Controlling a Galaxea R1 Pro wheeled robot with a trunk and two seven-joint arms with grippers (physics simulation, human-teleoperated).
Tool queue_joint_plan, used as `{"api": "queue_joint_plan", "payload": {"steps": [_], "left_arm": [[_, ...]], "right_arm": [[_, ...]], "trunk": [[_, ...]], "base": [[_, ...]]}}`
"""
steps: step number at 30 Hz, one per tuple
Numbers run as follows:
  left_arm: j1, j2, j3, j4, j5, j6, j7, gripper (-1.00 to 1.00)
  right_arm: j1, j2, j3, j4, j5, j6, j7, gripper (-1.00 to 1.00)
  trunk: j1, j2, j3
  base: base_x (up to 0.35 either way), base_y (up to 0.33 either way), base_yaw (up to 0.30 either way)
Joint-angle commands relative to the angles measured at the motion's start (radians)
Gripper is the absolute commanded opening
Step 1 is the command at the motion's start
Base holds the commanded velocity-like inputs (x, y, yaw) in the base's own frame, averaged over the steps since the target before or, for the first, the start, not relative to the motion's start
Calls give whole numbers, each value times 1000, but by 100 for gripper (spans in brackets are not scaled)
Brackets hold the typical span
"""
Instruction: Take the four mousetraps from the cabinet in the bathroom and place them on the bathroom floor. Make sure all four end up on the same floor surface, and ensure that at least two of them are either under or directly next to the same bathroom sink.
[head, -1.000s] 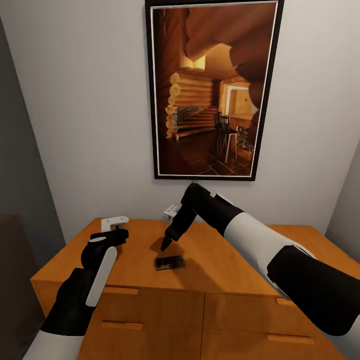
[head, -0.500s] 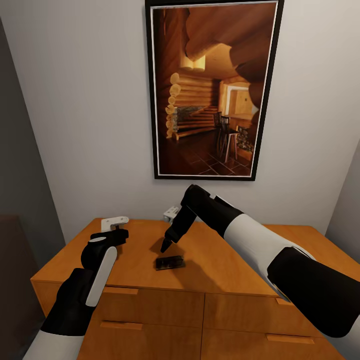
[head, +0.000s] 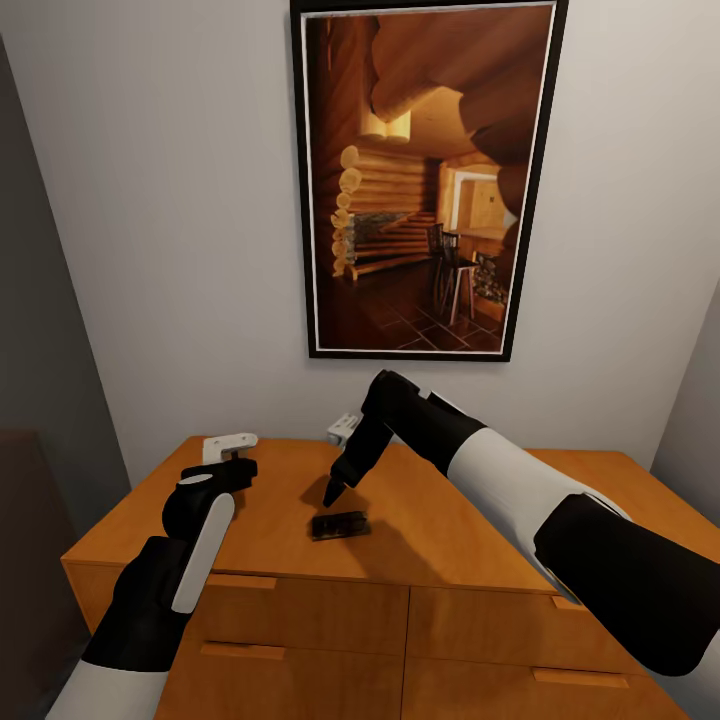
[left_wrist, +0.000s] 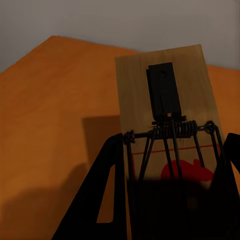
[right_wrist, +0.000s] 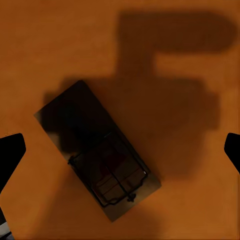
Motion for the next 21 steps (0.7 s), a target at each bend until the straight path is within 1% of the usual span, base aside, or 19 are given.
{"api": "queue_joint_plan", "payload": {"steps": [1, 5, 9, 21], "left_arm": [[-1, 0, -1, 0, 9, 3, 12, -100], [-1, -1, -1, 2, 9, 3, 12, -100], [-1, -1, -1, 2, 9, 3, 11, -100], [-1, -1, -1, 2, 10, -4, 10, -100]], "right_arm": [[-1, 0, 10, 0, 11, 4, 10, 100], [-1, 0, 38, 4, 11, 4, 10, 100], [-1, 0, 55, 5, 9, 4, 10, 100], [0, 0, 61, 5, 5, 4, 9, 100]], "trunk": [[0, -1, -1], [0, -1, -1], [0, -1, -1], [0, -1, -1]], "base": [[0, 0, 0], [0, 0, 0], [0, 0, 0], [0, 0, 0]]}}
